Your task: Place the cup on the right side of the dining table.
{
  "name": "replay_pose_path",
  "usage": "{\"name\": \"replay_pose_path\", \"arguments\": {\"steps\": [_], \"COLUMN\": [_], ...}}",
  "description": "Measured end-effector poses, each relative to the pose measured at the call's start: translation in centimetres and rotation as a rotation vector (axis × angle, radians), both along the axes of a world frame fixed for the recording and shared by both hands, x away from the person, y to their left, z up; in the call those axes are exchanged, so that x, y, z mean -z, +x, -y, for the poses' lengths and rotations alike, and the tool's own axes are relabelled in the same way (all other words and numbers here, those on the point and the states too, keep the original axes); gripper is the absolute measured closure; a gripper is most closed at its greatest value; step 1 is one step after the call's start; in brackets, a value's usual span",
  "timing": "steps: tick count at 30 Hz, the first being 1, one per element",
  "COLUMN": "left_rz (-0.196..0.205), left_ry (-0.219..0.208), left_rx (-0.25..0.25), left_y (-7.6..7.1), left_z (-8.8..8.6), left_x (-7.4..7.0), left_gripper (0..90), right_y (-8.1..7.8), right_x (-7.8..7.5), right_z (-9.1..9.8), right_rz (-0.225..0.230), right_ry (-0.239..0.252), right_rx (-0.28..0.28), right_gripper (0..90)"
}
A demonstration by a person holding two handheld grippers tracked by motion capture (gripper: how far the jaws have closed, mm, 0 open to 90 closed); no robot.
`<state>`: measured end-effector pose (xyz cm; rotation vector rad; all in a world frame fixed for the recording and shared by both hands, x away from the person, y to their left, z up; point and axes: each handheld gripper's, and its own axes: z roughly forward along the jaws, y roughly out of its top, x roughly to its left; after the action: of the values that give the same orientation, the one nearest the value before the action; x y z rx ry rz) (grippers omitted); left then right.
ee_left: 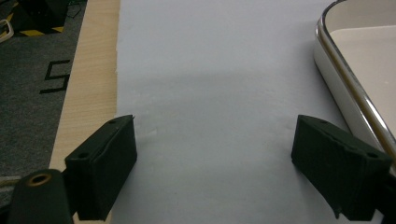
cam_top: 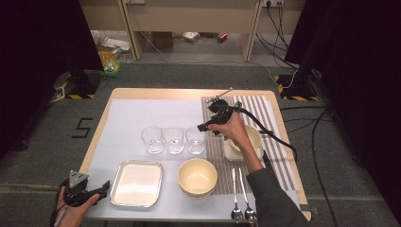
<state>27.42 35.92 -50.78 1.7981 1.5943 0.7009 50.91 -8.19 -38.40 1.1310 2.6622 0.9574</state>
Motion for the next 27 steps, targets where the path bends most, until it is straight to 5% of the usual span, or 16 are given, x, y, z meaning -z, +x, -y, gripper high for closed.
{"name": "replay_pose_path", "arguments": {"steps": [9,22,27], "left_rz": [0.001,0.000,0.000], "left_ry": [-0.003,-0.002,-0.002], "left_rx": [0.000,0.001,0.002], "left_y": [0.0,0.0,0.0], "left_z": [0.0,0.0,0.0], "left_x": [0.0,0.0,0.0], "left_gripper": [13.0,13.1,13.0], "right_y": [0.1,0.3,0.4], "right_x": [0.8,2.3,2.4], "right_z": [-0.8,-2.2,-3.1], "right_rz": [-0.008,-0.005,-0.039], "right_ry": [-0.004,-0.115,-0.153], "right_rx": [-0.020,-0.075,-0.082], "right_gripper": [36.8,51.9,58.3]}}
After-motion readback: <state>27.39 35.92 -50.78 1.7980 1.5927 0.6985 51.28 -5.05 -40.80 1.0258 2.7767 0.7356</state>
